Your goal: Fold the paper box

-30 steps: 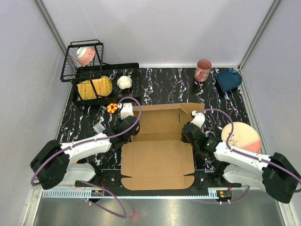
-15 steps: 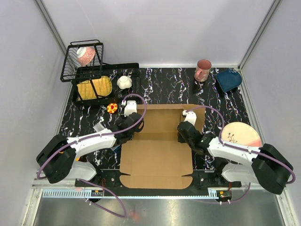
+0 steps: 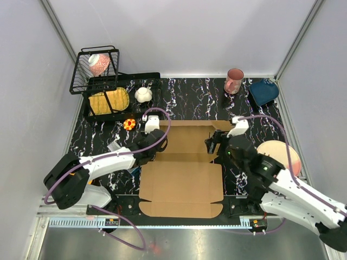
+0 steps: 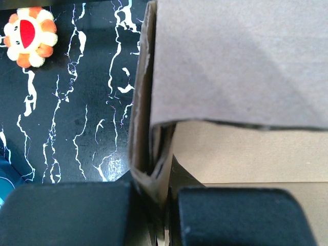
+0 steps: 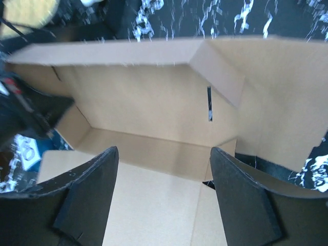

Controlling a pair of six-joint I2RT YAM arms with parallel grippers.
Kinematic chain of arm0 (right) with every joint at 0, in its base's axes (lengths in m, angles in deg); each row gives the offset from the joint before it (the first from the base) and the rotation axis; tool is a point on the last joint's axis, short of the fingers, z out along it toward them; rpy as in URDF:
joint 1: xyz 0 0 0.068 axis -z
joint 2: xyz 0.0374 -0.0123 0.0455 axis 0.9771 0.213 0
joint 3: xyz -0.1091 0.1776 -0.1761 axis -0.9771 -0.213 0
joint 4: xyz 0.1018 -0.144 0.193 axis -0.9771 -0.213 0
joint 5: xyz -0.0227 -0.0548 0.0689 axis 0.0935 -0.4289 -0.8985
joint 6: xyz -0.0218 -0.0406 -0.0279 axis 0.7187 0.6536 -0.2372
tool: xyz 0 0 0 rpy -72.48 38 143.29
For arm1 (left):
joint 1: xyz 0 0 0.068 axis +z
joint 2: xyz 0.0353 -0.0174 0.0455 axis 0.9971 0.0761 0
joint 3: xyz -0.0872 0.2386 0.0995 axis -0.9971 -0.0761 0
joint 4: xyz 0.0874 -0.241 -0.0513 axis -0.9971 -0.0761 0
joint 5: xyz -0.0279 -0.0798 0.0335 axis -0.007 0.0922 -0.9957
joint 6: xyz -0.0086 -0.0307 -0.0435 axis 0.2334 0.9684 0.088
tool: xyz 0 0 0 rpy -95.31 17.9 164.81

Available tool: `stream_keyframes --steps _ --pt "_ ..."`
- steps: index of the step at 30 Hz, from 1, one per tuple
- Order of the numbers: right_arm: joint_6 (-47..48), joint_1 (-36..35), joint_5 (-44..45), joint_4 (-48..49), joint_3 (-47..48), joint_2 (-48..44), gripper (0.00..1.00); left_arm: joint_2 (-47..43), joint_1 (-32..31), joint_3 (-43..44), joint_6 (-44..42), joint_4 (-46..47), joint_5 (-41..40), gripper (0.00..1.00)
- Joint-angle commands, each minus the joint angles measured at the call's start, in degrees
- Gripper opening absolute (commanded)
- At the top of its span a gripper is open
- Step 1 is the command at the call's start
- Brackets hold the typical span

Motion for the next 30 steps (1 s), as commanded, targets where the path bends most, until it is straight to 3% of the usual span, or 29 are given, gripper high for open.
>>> stream_keyframes --steps 1,5,12,19,24,30 --pt "2.77 -0.34 8.04 -8.75 6.18 -7.32 0.79 -0.02 -0.09 1.76 0.53 1.14 -0.16 0.0" --pt "2.07 0.36 19.13 -13.4 8.47 -8.49 0.71 -1.33 -0.09 0.35 0.8 1.67 0.01 0.0" --pt "-6.18 5.53 22.75 -14.12 2.52 -7.24 0.65 -3.35 -0.09 -1.23 -0.7 3.95 2.73 0.0" --pt "-6.29 12.22 17.92 -2.61 -4.8 -12.52 0.76 -7.92 -0.09 -6.32 -1.66 8.26 3.79 0.0" --pt "-2.42 15.65 15.73 -0.5 -2.86 -4.7 0.81 -9.95 -0.09 -8.0 -2.19 9.23 3.09 0.0" --pt "0.74 20.67 3.78 8.56 -6.82 -1.53 0.8 -11.09 -0.09 -8.88 -1.93 9.14 3.62 0.0"
